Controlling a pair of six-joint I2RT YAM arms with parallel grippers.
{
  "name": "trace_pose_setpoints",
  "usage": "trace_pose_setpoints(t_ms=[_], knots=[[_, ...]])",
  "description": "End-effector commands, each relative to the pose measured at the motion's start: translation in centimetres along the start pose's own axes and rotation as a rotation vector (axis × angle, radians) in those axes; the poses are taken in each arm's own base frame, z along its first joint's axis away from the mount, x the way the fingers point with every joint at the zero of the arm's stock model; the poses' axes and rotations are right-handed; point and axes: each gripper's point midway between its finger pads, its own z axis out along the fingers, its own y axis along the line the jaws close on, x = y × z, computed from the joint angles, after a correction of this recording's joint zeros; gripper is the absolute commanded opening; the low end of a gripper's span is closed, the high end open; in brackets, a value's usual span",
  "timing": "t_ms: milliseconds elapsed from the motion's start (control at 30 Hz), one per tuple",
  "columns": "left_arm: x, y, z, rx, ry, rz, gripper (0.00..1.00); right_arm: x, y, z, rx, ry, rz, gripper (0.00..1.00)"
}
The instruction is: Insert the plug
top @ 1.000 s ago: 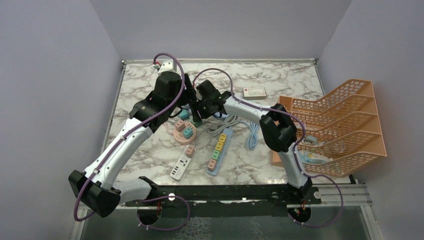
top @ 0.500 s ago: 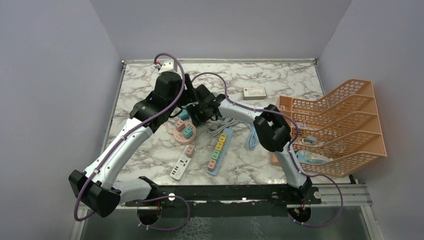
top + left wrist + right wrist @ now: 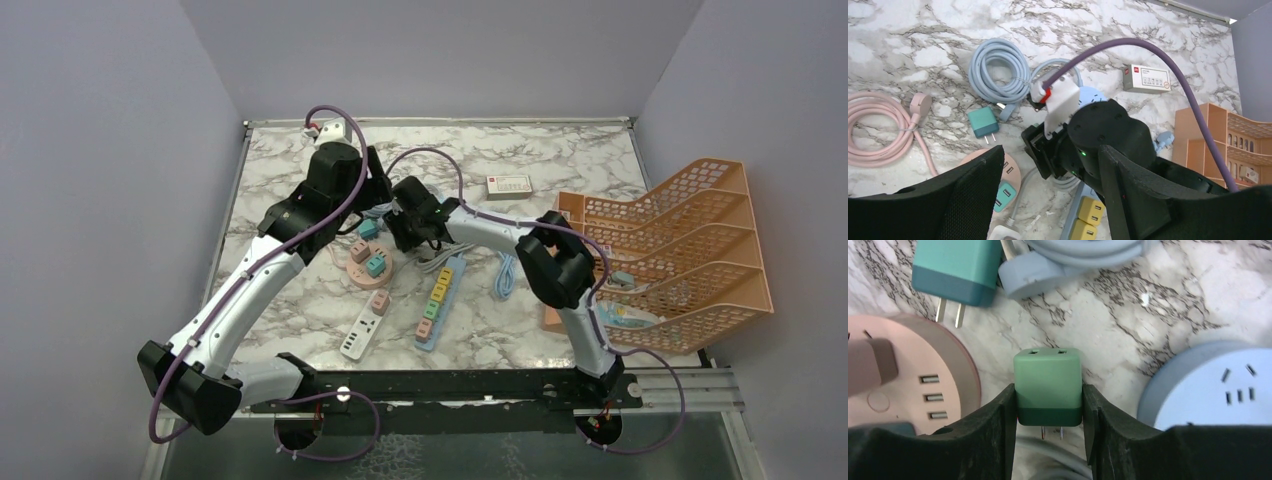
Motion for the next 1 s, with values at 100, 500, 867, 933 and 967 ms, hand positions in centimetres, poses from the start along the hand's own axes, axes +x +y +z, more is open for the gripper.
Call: trace_pose_setpoints(t_ms=[100, 500, 867, 933, 967], knots=[[-2.0, -1.2, -1.0, 0.043, -0.052, -0.113, 0.72, -8.5, -0.7, -9.1, 0.025, -0.438, 0.08, 0.31], [-0.4, -5.6, -1.4, 0.342, -0.035, -0.242, 0.73, -10.0, -3.9, -19.9, -0.016, -0.613, 0.407, 0.33], [1.2, -7.5, 0.3, 0.543, -0.126, -0.214, 0.71, -10.9, -4.1, -22.4, -0.161, -0.4, 0.992, 0.34], [0.9, -7.9, 0.8, 0.559, -0.151, -0.205, 0.71, -11.0, -3.5, -22.6, -0.2, -0.377, 1.066, 0.34], [0.7, -8.4, 0.9, 0.574, -0.168, -0.21, 0.71, -11.1, -3.3, -22.7, -0.215, -0.368, 1.11, 0.34]])
